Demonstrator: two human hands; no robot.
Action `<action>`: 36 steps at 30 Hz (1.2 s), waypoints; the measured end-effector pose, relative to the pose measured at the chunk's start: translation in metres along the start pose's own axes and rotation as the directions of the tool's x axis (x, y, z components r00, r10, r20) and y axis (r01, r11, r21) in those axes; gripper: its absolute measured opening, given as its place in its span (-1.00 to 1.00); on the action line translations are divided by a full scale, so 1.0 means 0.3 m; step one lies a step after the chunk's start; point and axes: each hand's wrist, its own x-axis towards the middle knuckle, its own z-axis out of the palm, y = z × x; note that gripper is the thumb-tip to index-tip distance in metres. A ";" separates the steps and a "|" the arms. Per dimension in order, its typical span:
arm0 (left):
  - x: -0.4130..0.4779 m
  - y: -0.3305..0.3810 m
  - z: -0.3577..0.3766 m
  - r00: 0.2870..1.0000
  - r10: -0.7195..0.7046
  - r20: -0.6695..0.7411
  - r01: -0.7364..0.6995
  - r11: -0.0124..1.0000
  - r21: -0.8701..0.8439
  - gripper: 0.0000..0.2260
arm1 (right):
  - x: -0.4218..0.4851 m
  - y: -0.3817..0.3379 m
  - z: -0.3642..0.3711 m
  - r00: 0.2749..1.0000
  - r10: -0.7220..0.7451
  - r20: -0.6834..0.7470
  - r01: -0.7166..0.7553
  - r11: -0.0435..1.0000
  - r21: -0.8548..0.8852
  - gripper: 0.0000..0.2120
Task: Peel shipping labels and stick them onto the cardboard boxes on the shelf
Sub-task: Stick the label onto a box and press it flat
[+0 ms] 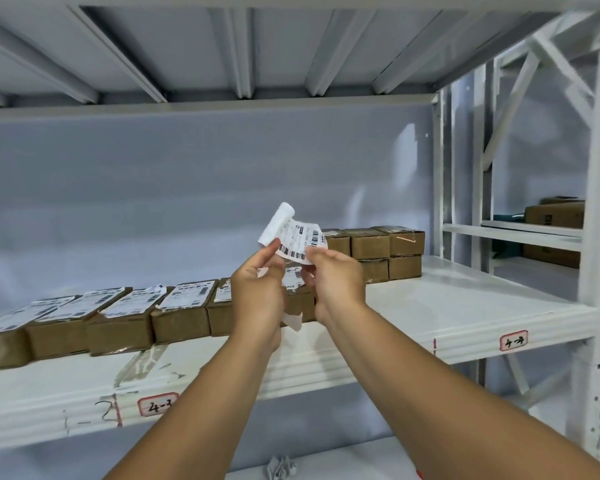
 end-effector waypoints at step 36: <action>0.135 -0.050 0.058 0.952 -0.029 0.306 -0.050 0.967 0.248 -0.83 | 0.246 -0.163 -0.207 0.885 0.081 0.458 0.006 0.982 -0.186 -0.52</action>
